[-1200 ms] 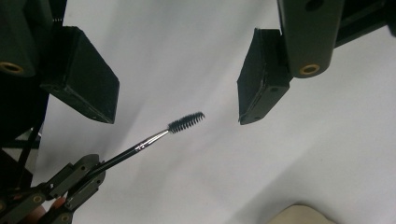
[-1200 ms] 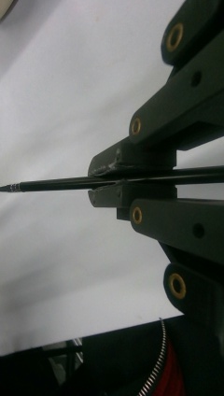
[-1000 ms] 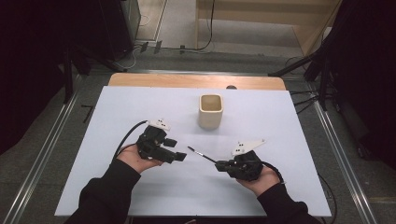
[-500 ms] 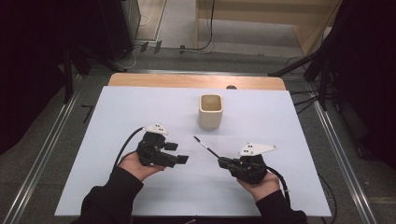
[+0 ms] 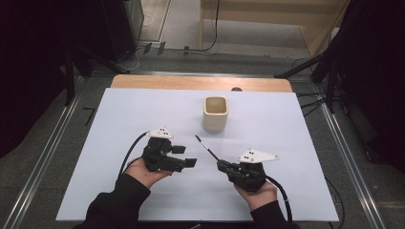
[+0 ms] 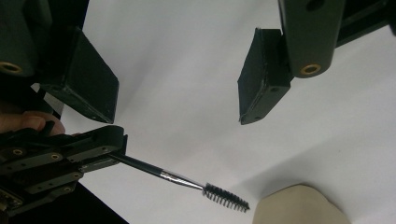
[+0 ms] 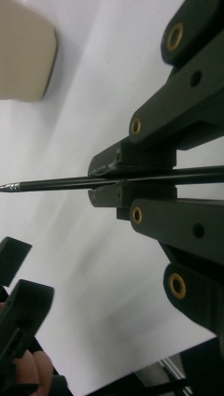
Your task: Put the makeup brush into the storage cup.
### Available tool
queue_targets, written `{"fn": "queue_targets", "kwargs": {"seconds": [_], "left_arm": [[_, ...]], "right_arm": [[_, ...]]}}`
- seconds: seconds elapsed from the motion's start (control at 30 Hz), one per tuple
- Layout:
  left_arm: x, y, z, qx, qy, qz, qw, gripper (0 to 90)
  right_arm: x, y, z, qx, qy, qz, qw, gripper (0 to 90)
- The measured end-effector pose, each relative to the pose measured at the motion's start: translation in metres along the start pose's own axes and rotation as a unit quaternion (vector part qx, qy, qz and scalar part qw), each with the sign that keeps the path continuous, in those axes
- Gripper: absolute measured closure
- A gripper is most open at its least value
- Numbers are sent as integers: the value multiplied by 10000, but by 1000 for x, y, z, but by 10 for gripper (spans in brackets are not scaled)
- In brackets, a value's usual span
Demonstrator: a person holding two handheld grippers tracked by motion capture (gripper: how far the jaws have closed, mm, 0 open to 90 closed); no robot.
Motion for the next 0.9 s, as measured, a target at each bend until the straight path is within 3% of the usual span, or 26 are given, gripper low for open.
{"fn": "queue_targets", "kwargs": {"seconds": [0.27,0.37,0.67,0.9], "left_arm": [[0,-1,1,2,26,-126,9999,301],[-2,-1,1,-5,-36,-152,9999,303],[-2,-4,4,24,-217,-122,9997,308],[-5,-6,5,110,-475,-226,9986,319]], "right_arm": [[1,10,5,195,-159,-9,9997,857],[3,12,8,178,-207,79,9996,857],[11,17,13,165,-680,333,9970,857],[19,21,21,-65,-808,543,9952,857]]}}
Point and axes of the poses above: each handheld gripper's, and its own axes: z roughly forward along the jaws, x roughly out of its underside, y roughly to its left, the point moved 3 cm from there along z, roughly forward along the jaws, and after that the axes turned 8 degrees about z, right-handed, at the moved point
